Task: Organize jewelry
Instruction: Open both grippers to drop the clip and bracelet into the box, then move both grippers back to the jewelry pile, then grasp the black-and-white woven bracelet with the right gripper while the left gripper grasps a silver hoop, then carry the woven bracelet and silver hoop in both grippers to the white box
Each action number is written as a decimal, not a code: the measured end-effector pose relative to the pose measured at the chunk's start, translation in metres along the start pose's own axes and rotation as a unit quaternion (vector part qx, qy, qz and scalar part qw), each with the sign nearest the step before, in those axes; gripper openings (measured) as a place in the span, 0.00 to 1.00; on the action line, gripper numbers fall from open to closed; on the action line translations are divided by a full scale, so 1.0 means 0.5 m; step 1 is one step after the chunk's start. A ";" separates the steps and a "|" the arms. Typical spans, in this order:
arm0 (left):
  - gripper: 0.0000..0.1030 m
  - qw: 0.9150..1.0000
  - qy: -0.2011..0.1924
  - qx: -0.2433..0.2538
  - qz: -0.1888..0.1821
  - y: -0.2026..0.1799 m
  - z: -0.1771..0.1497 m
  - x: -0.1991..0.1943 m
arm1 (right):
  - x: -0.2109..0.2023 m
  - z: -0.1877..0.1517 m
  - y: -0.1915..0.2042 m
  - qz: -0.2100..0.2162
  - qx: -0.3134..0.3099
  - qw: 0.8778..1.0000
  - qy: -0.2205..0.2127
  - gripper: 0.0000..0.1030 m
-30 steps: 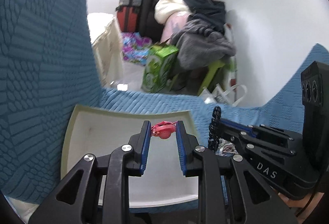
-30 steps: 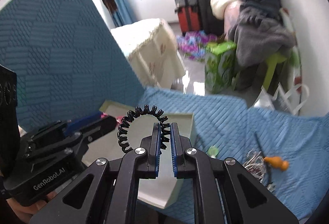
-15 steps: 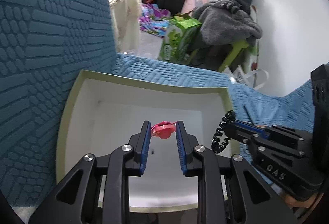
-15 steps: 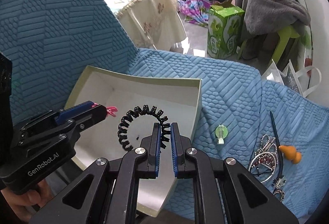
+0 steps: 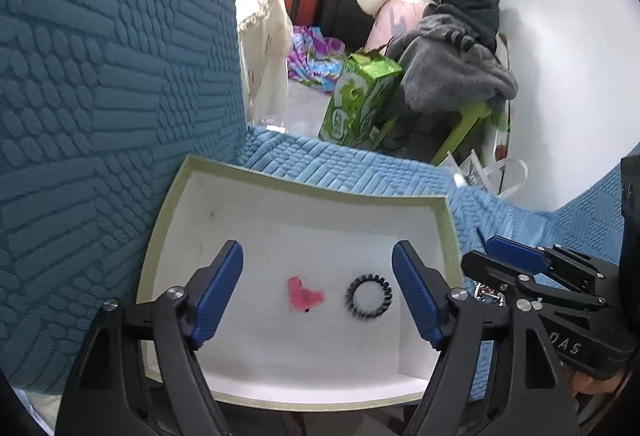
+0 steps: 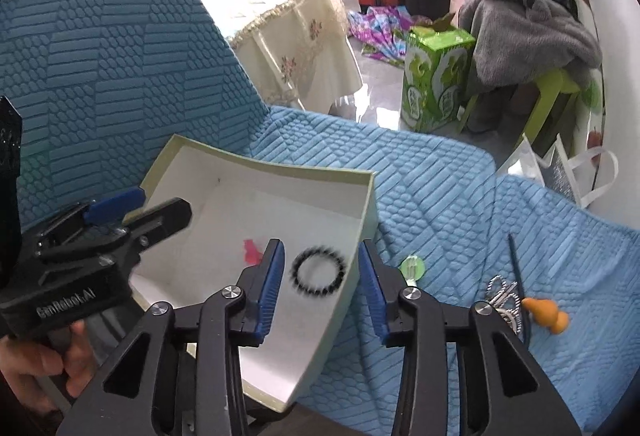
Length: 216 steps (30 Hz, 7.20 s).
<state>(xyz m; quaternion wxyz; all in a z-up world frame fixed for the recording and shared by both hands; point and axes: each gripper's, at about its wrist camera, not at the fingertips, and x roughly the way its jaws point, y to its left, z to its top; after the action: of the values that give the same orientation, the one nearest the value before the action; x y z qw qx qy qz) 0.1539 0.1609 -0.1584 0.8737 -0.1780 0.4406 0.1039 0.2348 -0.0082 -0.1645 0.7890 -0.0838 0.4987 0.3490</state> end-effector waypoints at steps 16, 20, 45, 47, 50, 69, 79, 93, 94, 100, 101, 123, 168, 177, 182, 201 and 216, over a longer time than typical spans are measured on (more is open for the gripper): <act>0.75 0.988 -0.135 0.030 -0.068 -0.095 0.004 -0.122 | -0.208 -0.024 -0.043 -0.014 -0.014 0.988 -0.155 0.38; 0.75 0.984 -0.155 0.032 -0.085 -0.121 -0.007 -0.142 | -0.261 -0.047 -0.059 -0.030 -0.014 0.979 -0.201 0.38; 0.75 0.975 -0.105 0.087 -0.174 -0.317 -0.089 -0.054 | -0.284 -0.222 -0.241 -0.116 0.034 0.967 -0.224 0.38; 0.75 0.975 -0.098 0.092 -0.176 -0.328 -0.098 -0.044 | -0.277 -0.238 -0.247 -0.117 0.039 0.969 -0.216 0.38; 0.74 0.974 -0.085 0.099 -0.185 -0.343 -0.113 -0.027 | -0.260 -0.258 -0.260 -0.119 0.045 0.971 -0.201 0.38; 0.46 0.978 0.069 0.119 -0.158 -0.399 -0.212 0.175 | -0.095 -0.353 -0.365 -0.103 0.130 0.986 -0.031 0.32; 0.28 0.982 0.094 0.107 -0.127 -0.398 -0.213 0.244 | -0.024 -0.373 -0.374 -0.125 0.128 0.983 0.035 0.18; 0.14 0.983 0.093 0.126 -0.092 -0.405 -0.191 0.281 | -0.003 -0.382 -0.380 -0.152 0.123 0.980 0.041 0.16; 0.13 0.983 0.093 0.126 -0.092 -0.405 -0.189 0.283 | -0.003 -0.382 -0.380 -0.148 0.123 0.981 0.040 0.13; 0.13 0.980 0.101 0.139 -0.102 -0.414 -0.183 0.295 | 0.005 -0.376 -0.371 -0.157 0.110 0.981 0.041 0.12; 0.13 0.978 0.105 0.145 -0.105 -0.417 -0.183 0.298 | 0.005 -0.375 -0.369 -0.158 0.107 0.981 0.041 0.12; 0.03 0.975 0.075 0.138 -0.157 -0.412 -0.174 0.201 | -0.042 -0.358 -0.360 -0.154 0.123 0.980 -0.003 0.07; 0.03 0.973 0.043 0.123 -0.191 -0.354 -0.174 0.072 | -0.025 -0.441 -0.327 -0.116 0.170 0.974 0.095 0.10; 0.03 0.973 0.030 0.131 -0.186 -0.348 -0.153 0.029 | -0.109 -0.377 -0.295 -0.131 0.162 0.978 0.030 0.06; 0.03 0.976 0.006 0.126 -0.179 -0.324 -0.116 -0.020 | -0.192 -0.296 -0.269 -0.126 0.154 0.980 -0.021 0.06; 0.03 0.984 -0.048 0.068 -0.156 -0.168 -0.042 -0.086 | -0.163 -0.143 -0.137 -0.073 0.099 0.991 -0.050 0.07; 0.03 0.992 -0.067 0.054 -0.094 -0.048 -0.007 -0.129 | -0.139 -0.024 0.016 -0.020 0.037 0.996 -0.080 0.07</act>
<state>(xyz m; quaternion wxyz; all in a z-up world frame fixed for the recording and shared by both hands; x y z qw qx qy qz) 0.1217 0.1358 -0.1030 0.9154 -0.1635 0.3676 0.0092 0.2029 -0.0404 -0.1098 0.8357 -0.0364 0.4449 0.3200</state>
